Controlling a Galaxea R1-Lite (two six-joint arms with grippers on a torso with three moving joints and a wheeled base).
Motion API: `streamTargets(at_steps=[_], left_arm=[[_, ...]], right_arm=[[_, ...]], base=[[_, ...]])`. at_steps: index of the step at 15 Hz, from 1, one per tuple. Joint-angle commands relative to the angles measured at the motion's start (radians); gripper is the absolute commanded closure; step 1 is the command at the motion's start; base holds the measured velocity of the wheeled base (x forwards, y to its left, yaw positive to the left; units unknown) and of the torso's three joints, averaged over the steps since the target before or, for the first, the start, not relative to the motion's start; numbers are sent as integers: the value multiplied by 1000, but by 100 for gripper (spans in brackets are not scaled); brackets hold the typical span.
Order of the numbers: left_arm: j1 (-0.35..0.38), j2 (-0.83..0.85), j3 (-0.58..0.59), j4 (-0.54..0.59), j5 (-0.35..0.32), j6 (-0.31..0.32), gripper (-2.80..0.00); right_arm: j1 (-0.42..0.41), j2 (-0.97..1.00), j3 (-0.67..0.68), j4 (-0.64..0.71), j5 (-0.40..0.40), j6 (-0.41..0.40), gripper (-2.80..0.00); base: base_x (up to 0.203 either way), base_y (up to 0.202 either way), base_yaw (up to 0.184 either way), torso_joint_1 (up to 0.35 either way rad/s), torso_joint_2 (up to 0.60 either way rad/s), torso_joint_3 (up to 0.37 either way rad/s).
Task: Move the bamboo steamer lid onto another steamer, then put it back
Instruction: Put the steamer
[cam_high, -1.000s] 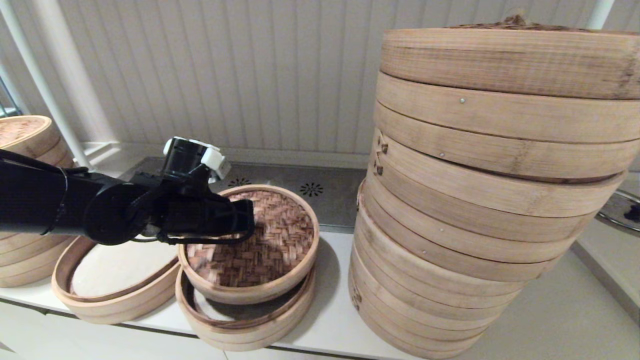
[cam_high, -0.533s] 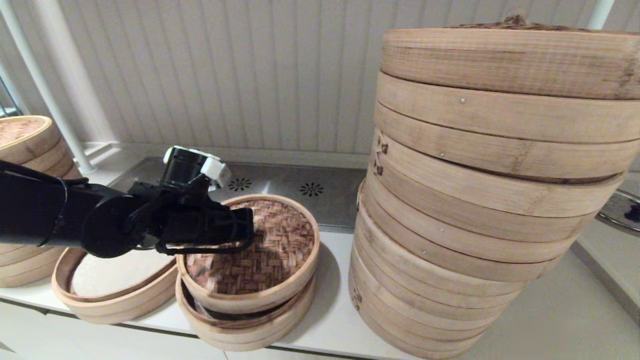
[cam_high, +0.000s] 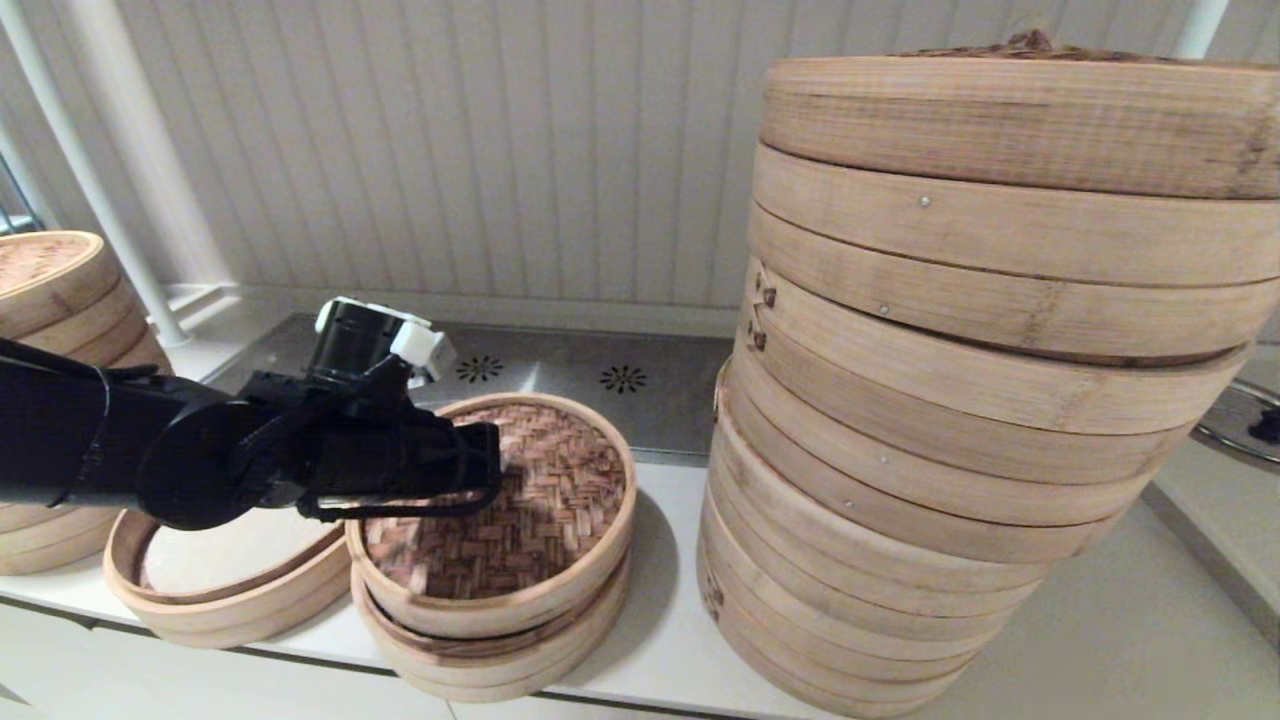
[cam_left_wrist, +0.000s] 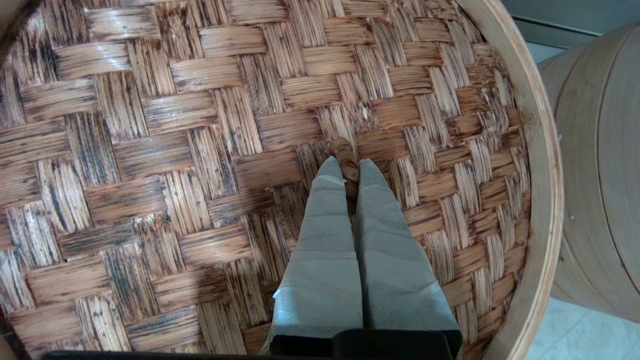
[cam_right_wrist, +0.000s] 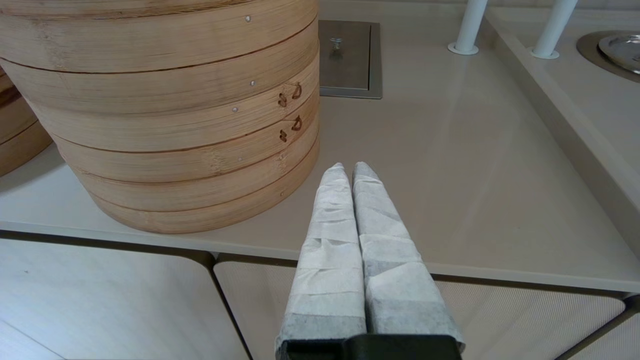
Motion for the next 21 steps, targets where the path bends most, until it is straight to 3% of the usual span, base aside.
streamTargets(at_steps=[1,21], left_arm=[[0,-12,6,-2,0,-2,0],[0,-7,98,-74,-1,-7,0]], right_arm=[[0,1,0,0,0,1,0],[0,1,0,0,0,1,0]], base=[[0,0,0,0,0,0],[0,0,0,0,0,0]])
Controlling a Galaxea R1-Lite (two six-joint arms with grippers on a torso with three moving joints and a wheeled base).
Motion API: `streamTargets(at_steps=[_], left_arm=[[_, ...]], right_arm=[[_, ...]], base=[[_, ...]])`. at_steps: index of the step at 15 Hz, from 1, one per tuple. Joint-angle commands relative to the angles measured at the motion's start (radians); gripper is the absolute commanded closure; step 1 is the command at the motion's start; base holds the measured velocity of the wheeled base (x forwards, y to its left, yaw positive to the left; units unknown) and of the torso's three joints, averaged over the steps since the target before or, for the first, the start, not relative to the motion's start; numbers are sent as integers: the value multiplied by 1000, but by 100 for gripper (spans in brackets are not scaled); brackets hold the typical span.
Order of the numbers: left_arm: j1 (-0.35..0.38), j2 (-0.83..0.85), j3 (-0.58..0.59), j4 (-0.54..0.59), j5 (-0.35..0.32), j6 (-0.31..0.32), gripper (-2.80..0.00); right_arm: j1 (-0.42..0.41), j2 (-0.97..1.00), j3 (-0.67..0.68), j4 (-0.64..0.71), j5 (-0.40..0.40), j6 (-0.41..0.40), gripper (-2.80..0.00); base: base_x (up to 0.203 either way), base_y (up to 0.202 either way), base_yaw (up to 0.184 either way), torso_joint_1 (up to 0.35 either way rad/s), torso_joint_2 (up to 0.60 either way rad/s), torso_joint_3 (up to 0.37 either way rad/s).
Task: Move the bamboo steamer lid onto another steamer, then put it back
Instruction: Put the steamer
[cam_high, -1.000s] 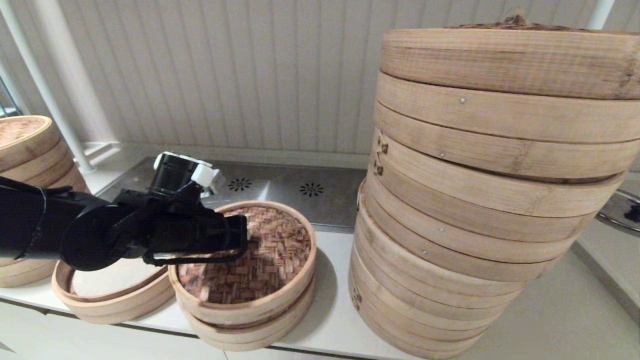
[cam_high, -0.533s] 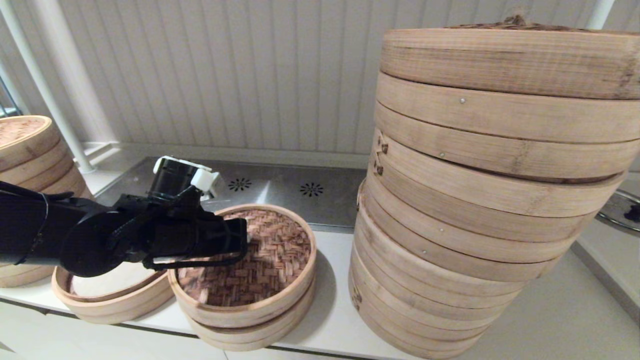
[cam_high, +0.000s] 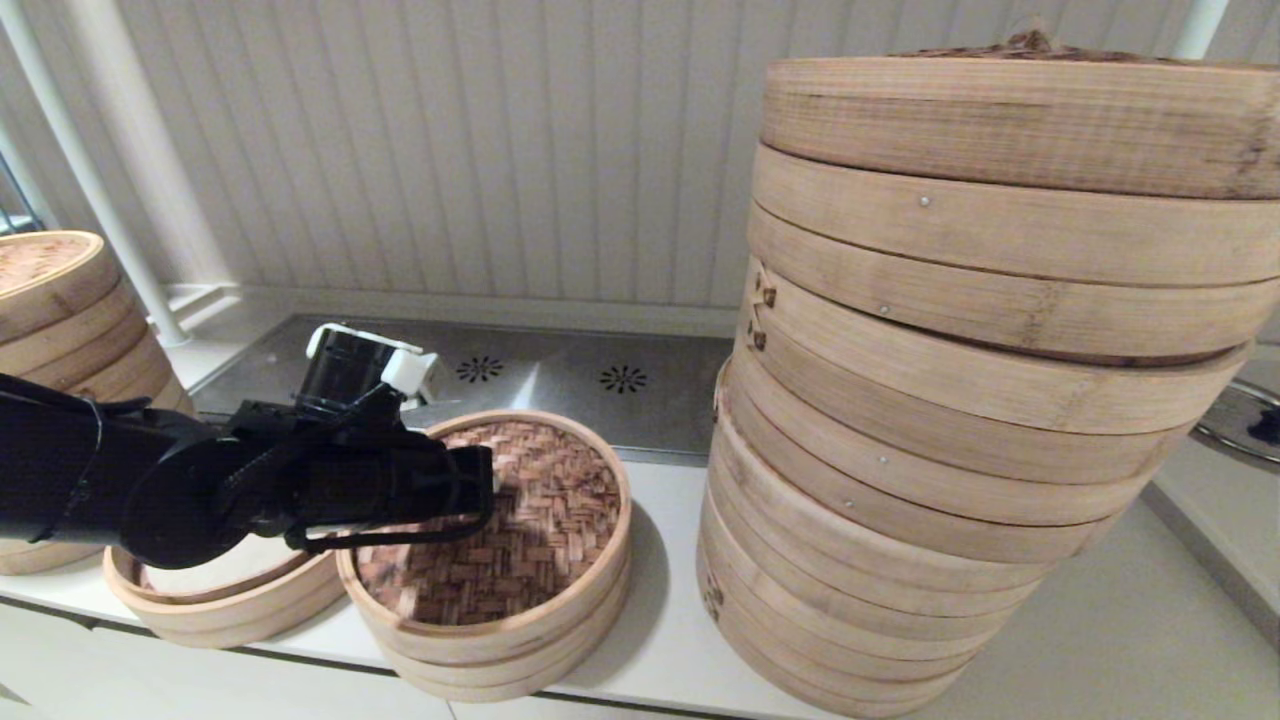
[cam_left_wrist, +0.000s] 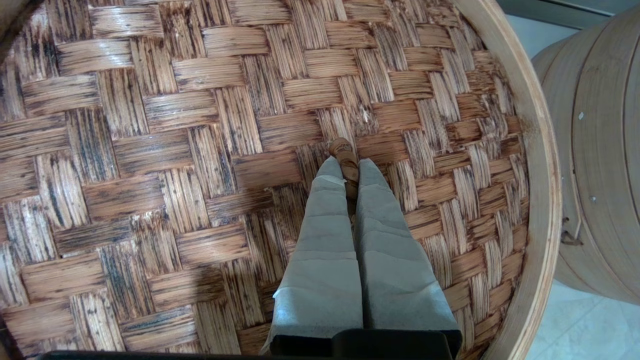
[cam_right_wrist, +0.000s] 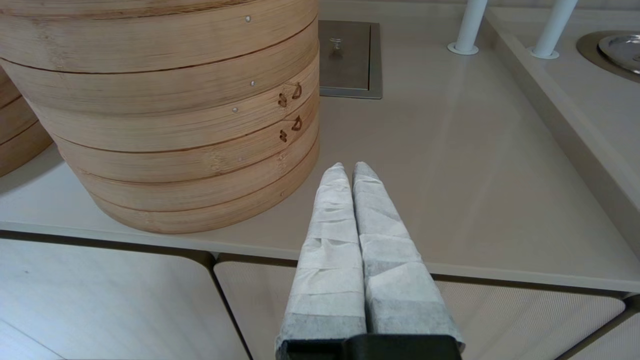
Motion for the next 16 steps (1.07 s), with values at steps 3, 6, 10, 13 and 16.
streamTargets(at_steps=[3,6,10,13,16], left_arm=[[0,9,4,-12,-1,-3,0],[-1,9,7,-15,2,-2,0],[0,5,17,-21,4,3,-280],[0,-9,18,-41,2,3,-280],[0,-48,17,-42,3,4,-280]], right_arm=[[0,1,0,0,0,1,0],[0,1,0,0,0,1,0],[0,1,0,0,0,1,0],[0,1,0,0,0,1,0],[0,1,0,0,0,0,0]], base=[[0,0,0,0,0,0],[0,0,0,0,0,0],[0,0,0,0,0,0],[0,0,0,0,0,0],[0,0,0,0,0,0]])
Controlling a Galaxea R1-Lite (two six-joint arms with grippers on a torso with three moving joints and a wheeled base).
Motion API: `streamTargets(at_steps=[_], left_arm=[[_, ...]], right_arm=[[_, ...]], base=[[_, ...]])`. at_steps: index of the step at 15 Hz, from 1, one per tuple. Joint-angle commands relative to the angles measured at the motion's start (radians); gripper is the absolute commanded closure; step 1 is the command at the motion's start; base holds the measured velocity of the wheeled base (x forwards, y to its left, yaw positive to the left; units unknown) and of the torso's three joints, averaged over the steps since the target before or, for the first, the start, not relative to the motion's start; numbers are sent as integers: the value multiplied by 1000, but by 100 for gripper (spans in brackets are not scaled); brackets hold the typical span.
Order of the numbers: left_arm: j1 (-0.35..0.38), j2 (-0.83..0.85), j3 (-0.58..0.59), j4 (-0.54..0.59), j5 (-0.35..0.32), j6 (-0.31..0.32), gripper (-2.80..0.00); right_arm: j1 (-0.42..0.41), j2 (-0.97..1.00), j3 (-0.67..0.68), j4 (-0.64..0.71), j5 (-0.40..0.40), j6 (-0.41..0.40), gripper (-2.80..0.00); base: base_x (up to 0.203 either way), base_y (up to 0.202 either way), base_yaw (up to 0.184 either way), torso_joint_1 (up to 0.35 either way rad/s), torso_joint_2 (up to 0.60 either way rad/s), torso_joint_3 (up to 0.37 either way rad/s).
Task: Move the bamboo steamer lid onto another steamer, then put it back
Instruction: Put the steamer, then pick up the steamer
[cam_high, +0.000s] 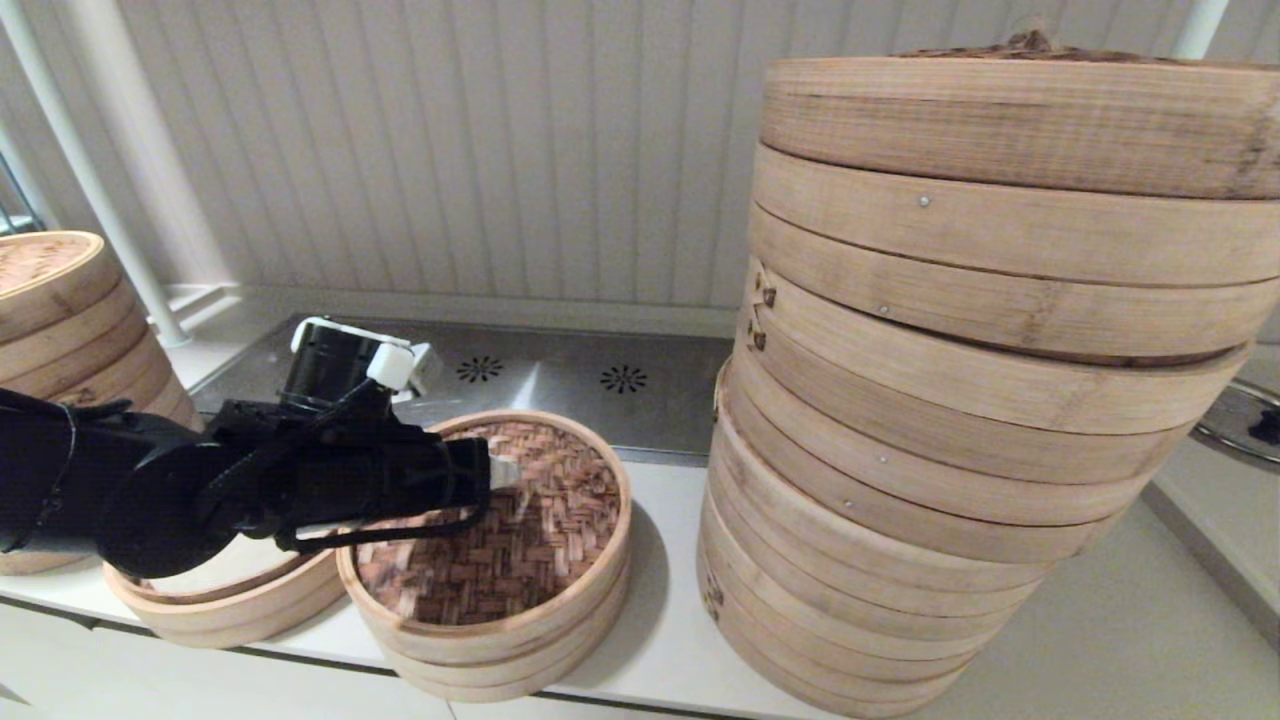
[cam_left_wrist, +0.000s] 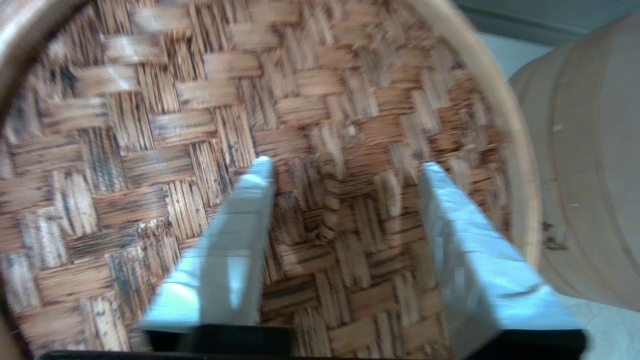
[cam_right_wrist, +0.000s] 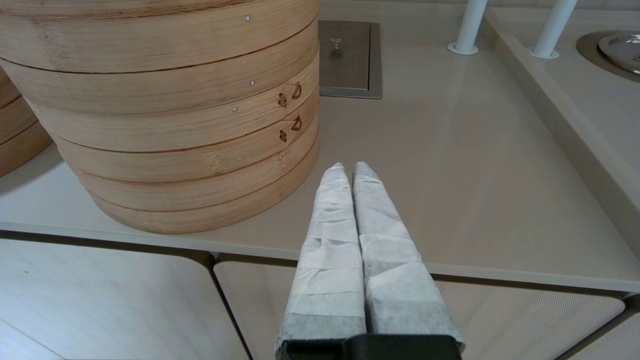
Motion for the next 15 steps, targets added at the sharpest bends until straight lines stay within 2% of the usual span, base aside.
streamTargets(at_steps=[1,3,5,6,10,12,13,15], left_arm=[[0,-49,-4,2,1,-1,-280],[2,-122,-4,15,14,2,-280],[3,-236,-2,54,64,20,-280],[4,-294,-2,87,79,31,0],[14,-554,19,247,119,68,0],[31,-687,62,307,173,98,0],[62,-751,97,338,204,116,0],[192,-836,151,388,231,147,0]], right_arm=[[0,1,0,0,0,1,0],[0,1,0,0,0,0,0],[0,1,0,0,0,0,0],[0,1,0,0,0,1,0],[0,1,0,0,0,1,0],[0,1,0,0,0,1,0],[0,1,0,0,0,1,0],[0,1,0,0,0,1,0]], base=[[0,0,0,0,0,0],[0,0,0,0,0,0],[0,0,0,0,0,0],[0,0,0,0,0,0],[0,0,0,0,0,0],[0,0,0,0,0,0],[0,0,0,0,0,0],[0,0,0,0,0,0]])
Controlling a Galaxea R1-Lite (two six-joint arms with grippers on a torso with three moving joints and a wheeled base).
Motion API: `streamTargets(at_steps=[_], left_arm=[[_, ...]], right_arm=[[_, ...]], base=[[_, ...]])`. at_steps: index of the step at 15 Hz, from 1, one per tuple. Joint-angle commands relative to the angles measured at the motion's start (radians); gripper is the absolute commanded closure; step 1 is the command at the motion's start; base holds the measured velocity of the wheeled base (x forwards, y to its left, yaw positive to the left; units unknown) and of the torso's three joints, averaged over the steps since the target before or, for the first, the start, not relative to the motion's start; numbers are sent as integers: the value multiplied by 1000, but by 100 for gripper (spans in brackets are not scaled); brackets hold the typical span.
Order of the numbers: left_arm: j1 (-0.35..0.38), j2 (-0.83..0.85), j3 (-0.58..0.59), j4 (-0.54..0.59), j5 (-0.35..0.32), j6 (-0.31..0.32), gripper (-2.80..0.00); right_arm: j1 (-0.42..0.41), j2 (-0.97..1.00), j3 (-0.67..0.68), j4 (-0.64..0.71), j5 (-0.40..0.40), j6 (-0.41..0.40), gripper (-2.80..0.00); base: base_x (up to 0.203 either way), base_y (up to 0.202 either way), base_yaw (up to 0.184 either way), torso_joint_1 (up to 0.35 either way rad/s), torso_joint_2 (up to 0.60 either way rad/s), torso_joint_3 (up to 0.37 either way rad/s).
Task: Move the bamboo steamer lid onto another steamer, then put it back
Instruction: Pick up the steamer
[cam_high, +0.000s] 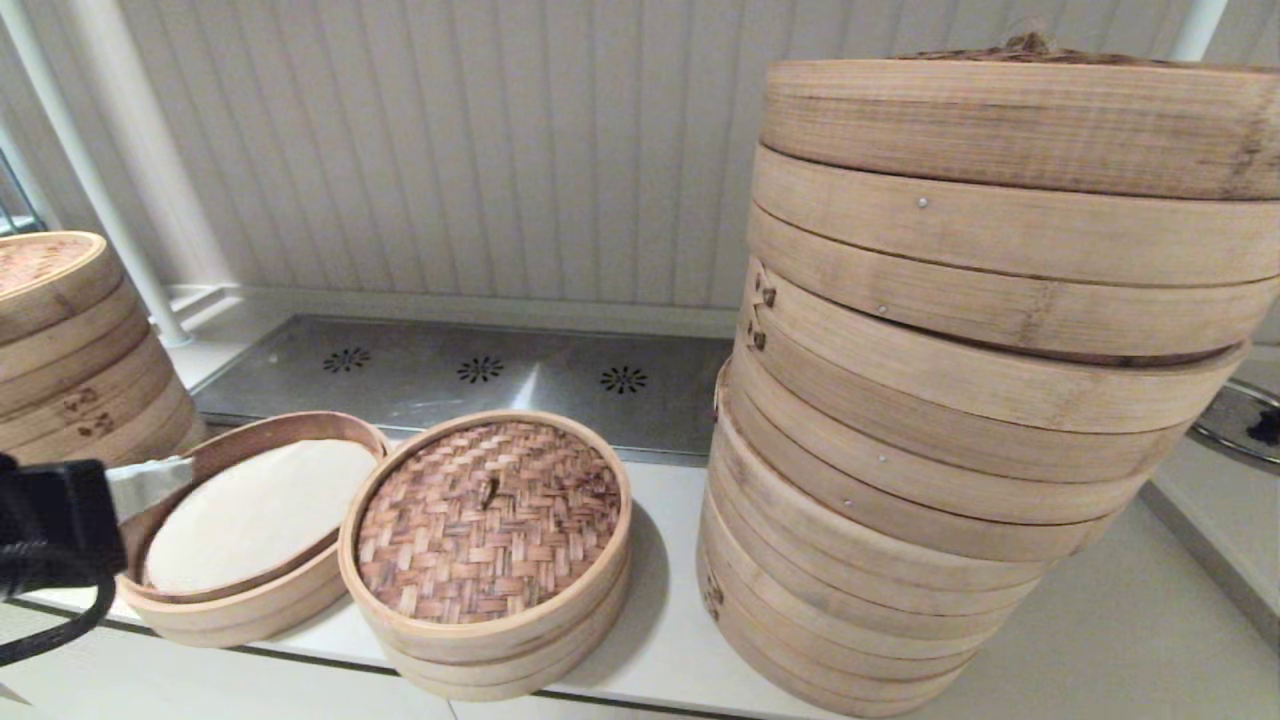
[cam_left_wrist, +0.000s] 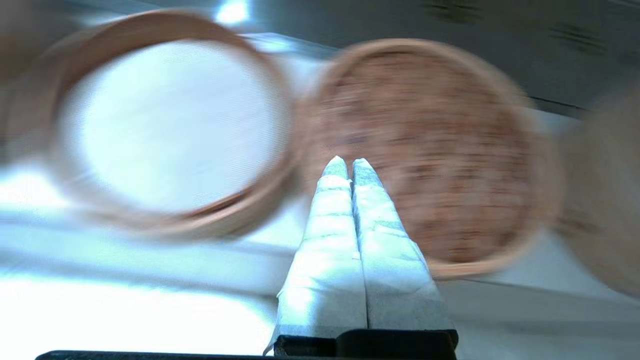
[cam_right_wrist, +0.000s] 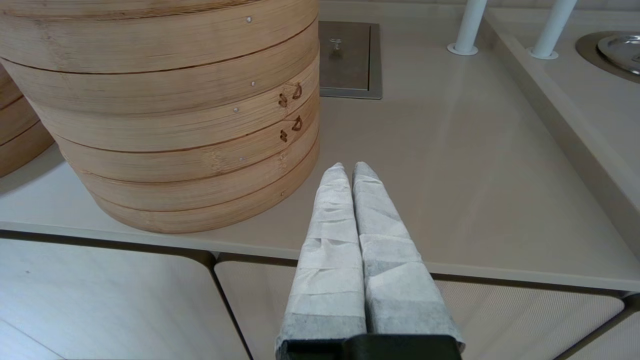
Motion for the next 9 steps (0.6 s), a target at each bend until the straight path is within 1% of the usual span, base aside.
streamTargets(at_steps=[1,2,5,6,9], left_arm=[[96,-142,53,15,6,12,0],[118,-198,93,24,9,24,0],[136,-384,231,43,22,38,0],[139,-440,267,61,41,38,0],[144,-594,346,136,133,41,0]], right_arm=[[0,1,0,0,0,0,0],[0,1,0,0,0,0,0],[0,1,0,0,0,1,0],[0,1,0,0,0,1,0],[0,1,0,0,0,1,0]], base=[[0,0,0,0,0,0],[0,0,0,0,0,0],[0,0,0,0,0,0],[0,0,0,0,0,0],[0,0,0,0,0,0]])
